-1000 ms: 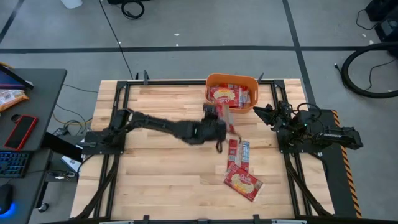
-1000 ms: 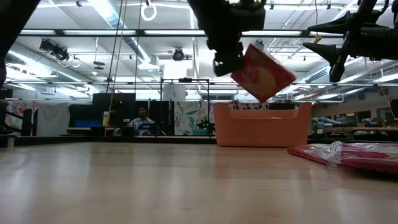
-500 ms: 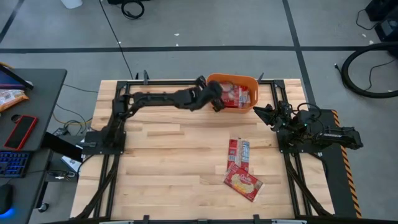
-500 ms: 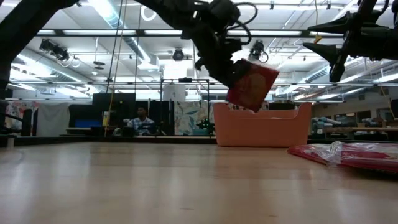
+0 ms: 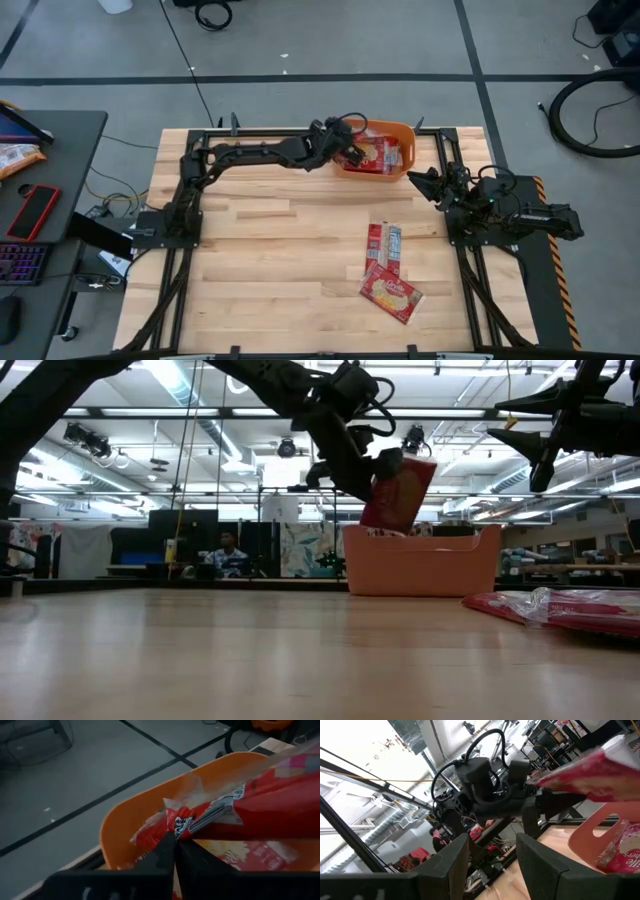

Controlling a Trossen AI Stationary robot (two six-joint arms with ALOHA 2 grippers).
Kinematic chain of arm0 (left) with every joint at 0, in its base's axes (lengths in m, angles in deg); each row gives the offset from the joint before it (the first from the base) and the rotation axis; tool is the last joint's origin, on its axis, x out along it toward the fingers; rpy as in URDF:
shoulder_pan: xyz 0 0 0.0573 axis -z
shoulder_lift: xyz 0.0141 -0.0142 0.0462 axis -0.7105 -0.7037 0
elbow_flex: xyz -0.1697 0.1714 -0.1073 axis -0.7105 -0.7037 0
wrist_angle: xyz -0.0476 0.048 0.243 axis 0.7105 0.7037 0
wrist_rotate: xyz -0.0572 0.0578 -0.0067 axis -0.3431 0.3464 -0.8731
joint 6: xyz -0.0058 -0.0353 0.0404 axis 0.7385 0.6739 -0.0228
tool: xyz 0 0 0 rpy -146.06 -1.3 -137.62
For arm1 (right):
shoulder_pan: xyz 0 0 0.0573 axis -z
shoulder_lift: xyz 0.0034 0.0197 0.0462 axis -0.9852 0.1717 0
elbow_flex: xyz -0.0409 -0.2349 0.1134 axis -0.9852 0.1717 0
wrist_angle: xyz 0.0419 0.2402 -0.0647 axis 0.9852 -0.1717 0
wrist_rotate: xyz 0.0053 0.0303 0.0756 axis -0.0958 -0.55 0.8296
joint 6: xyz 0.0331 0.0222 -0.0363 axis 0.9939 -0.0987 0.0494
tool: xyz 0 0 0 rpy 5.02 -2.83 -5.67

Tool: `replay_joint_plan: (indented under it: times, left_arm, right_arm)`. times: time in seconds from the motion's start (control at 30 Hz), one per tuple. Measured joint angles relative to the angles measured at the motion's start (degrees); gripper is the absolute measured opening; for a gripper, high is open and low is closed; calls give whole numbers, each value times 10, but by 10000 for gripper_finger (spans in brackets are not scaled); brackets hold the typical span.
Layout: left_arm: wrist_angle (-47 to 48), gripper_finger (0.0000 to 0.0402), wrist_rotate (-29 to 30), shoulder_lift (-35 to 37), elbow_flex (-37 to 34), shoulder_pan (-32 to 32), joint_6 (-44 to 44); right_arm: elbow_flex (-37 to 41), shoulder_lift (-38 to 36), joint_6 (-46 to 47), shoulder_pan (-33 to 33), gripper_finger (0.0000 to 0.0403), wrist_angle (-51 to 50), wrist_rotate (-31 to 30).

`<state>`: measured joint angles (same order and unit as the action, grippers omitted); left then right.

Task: Sort popcorn bags into baskets
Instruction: Put the red popcorn bag into the orange bin

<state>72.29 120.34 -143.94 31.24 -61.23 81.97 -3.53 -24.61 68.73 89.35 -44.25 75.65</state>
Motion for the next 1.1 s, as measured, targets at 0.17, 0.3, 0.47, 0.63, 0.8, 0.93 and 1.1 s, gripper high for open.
replay_joint_plan:
  times: [0.17,0.3,0.47,0.63,0.8,0.93,1.1]
  left_arm:
    - [2,50,-4,0,0,8,-3]
    - [1,86,-19,0,0,15,-40]
    - [3,106,-104,0,0,24,-103]
    - [35,104,-179,0,0,51,-178]
    - [133,95,-161,4,0,107,-272]
    - [240,90,-116,4,0,152,-296]
    - [273,89,-114,5,-30,205,-270]
  right_arm:
    - [0,0,0,0,170,0,0]
    - [0,0,0,0,170,0,0]
    - [0,0,0,0,170,0,0]
    - [0,0,0,0,170,0,0]
    - [0,0,0,0,170,0,0]
    - [0,0,0,0,170,0,0]
    - [0,0,0,0,170,0,0]
